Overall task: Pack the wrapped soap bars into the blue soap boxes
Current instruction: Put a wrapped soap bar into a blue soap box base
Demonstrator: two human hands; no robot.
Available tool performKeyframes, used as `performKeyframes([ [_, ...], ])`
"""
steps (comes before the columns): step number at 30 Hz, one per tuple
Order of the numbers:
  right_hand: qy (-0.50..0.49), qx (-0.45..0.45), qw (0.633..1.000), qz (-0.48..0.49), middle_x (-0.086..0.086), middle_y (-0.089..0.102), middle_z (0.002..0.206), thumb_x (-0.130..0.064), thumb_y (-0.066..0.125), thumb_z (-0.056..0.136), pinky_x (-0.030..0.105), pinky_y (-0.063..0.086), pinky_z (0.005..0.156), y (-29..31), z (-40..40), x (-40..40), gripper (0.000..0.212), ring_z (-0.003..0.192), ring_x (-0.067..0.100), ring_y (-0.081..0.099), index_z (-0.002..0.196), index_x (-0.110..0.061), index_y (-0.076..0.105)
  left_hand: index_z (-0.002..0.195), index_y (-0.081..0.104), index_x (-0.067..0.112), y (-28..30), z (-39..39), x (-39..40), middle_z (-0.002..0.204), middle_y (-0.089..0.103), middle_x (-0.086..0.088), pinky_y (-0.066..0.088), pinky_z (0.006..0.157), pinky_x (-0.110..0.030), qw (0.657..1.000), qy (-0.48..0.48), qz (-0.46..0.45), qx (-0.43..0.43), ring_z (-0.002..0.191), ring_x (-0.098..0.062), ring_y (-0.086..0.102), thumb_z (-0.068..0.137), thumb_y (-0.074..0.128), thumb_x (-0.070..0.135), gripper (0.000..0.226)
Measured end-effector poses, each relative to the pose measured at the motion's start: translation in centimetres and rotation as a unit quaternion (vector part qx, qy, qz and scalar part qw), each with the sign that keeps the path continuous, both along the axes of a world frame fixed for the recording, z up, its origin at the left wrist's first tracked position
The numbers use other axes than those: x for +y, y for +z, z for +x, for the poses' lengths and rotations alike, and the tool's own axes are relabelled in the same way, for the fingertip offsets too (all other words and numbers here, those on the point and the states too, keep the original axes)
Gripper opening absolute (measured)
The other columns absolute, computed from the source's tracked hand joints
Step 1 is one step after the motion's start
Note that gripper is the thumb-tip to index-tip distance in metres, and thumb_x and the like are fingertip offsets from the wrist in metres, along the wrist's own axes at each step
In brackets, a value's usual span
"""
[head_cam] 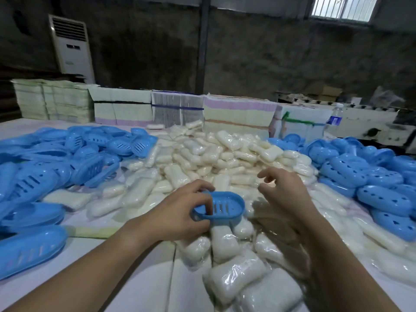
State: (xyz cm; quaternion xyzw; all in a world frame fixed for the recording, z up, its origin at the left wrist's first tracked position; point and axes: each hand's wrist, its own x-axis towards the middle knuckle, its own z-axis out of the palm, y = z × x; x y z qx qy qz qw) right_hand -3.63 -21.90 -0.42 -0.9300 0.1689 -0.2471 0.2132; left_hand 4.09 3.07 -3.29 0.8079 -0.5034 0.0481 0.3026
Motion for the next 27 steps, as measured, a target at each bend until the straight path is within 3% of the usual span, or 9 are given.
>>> performKeyframes([
  [2,-0.011,0.071,0.997,-0.009,-0.009,0.061,0.101,-0.025,0.064,0.082,0.032,0.043,0.079,0.5,-0.7,-0.6,0.032,0.102,0.016,0.056,0.112,-0.033,0.067,0.081,0.059,0.033,0.0,-0.2,0.0,0.133,0.048,0.012,0.042,0.102,-0.025,1.0,-0.014,0.001,-0.003,0.122,0.001,0.047,0.081,0.078,0.023,0.02],
  [8,0.003,0.108,0.994,0.017,-0.006,0.062,0.118,-0.025,0.064,0.081,0.039,0.046,0.096,1.5,-2.6,0.6,0.04,0.111,0.017,0.055,0.12,-0.036,0.062,0.09,0.075,0.025,0.0,-0.5,0.0,0.131,0.05,0.016,0.049,0.099,-0.031,0.999,-0.04,-0.033,0.004,0.12,-0.003,0.053,0.081,0.081,0.026,0.011],
  [11,0.005,0.137,0.991,0.008,-0.003,0.06,0.126,-0.024,0.062,0.082,0.043,0.044,0.101,1.2,-3.4,1.0,0.043,0.12,0.02,0.052,0.124,-0.035,0.06,0.1,0.078,0.027,-0.1,-0.7,-0.3,0.129,0.047,0.02,0.05,0.099,-0.027,0.999,-0.05,-0.012,0.001,0.121,-0.006,0.052,0.083,0.08,0.029,0.017],
  [16,0.0,0.221,0.975,0.003,0.0,0.049,0.144,-0.02,0.06,0.082,0.038,0.042,0.104,2.2,-7.2,-2.1,0.061,0.128,0.022,0.048,0.138,-0.038,0.047,0.105,0.079,0.022,0.0,-1.1,-0.7,0.132,0.051,0.009,0.046,0.1,-0.022,0.994,-0.096,-0.051,0.016,0.117,0.001,0.054,0.087,0.076,0.024,0.019],
  [18,-0.017,0.255,0.967,-0.004,-0.002,0.046,0.148,-0.019,0.059,0.083,0.031,0.043,0.097,2.1,-8.3,-3.3,0.064,0.125,0.019,0.049,0.141,-0.04,0.043,0.105,0.08,0.02,-0.1,-1.5,-1.0,0.134,0.05,0.004,0.044,0.101,-0.021,0.991,-0.117,-0.056,0.025,0.119,-0.004,0.053,0.087,0.076,0.018,0.019],
  [21,-0.029,0.236,0.971,-0.014,-0.005,0.053,0.139,-0.019,0.065,0.081,0.014,0.039,0.068,1.4,-9.0,-4.3,0.061,0.094,0.007,0.055,0.135,-0.041,0.048,0.107,0.08,0.026,-0.3,-2.0,-1.2,0.136,0.047,0.008,0.042,0.099,-0.016,0.99,-0.133,-0.031,0.033,0.121,0.005,0.046,0.088,0.075,0.019,0.02],
  [23,-0.026,0.209,0.977,-0.018,-0.009,0.057,0.134,-0.019,0.069,0.078,0.008,0.036,0.061,1.0,-9.2,-4.8,0.061,0.079,-0.002,0.056,0.132,-0.043,0.051,0.106,0.079,0.028,-0.3,-2.1,-1.3,0.136,0.048,0.01,0.04,0.098,-0.013,0.99,-0.132,-0.03,0.029,0.121,0.009,0.044,0.088,0.075,0.021,0.02],
  [25,-0.016,0.201,0.979,-0.019,-0.01,0.057,0.133,-0.02,0.072,0.078,0.006,0.036,0.061,0.9,-9.3,-5.2,0.062,0.08,0.0,0.061,0.132,-0.044,0.052,0.106,0.079,0.027,-0.3,-2.2,-1.3,0.136,0.048,0.011,0.042,0.099,-0.015,0.991,-0.127,-0.038,0.033,0.122,0.007,0.044,0.088,0.076,0.023,0.019],
  [27,-0.01,0.207,0.978,-0.017,-0.009,0.057,0.134,-0.023,0.072,0.078,0.012,0.042,0.066,1.0,-9.3,-5.5,0.062,0.094,0.009,0.063,0.132,-0.046,0.051,0.102,0.08,0.025,-0.3,-2.2,-1.3,0.136,0.05,0.011,0.044,0.1,-0.02,0.991,-0.119,-0.052,0.04,0.122,0.003,0.048,0.086,0.077,0.022,0.017],
])
